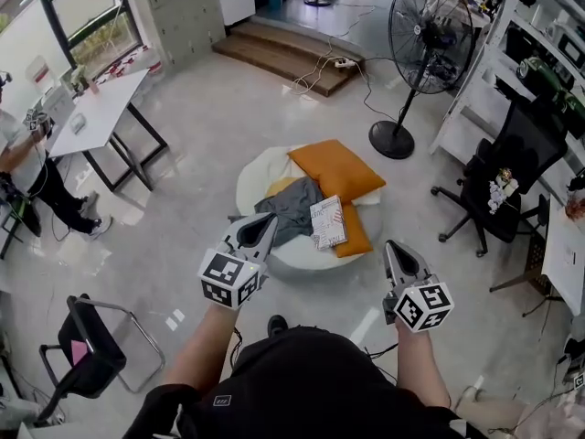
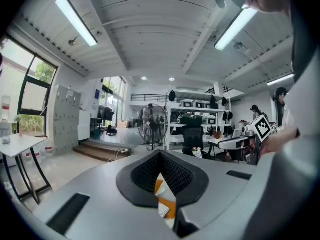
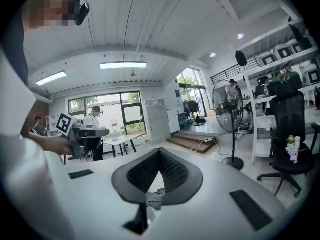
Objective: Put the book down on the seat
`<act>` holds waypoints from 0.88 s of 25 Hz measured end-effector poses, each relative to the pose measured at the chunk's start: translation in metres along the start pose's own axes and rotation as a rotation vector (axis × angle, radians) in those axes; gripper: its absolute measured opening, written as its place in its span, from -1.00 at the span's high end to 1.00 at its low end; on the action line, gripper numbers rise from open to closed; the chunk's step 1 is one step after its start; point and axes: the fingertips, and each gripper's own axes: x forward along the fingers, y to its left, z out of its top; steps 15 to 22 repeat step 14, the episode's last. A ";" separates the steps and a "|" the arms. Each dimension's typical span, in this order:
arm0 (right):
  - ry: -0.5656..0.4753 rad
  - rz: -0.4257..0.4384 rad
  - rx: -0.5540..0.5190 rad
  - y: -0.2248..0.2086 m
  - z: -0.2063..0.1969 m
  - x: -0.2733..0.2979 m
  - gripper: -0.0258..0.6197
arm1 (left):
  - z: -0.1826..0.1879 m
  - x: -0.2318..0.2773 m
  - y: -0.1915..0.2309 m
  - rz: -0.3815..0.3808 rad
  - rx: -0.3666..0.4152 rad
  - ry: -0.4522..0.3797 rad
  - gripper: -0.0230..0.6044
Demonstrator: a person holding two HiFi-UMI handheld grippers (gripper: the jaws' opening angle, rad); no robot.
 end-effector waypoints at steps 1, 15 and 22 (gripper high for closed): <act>-0.001 -0.005 0.008 0.001 0.000 0.002 0.88 | 0.001 0.001 0.004 -0.002 0.011 0.005 0.93; 0.027 0.008 0.003 0.014 -0.005 0.015 0.88 | -0.015 0.021 0.009 -0.029 -0.065 0.041 0.92; 0.027 0.008 0.003 0.014 -0.005 0.015 0.88 | -0.015 0.021 0.009 -0.029 -0.065 0.041 0.92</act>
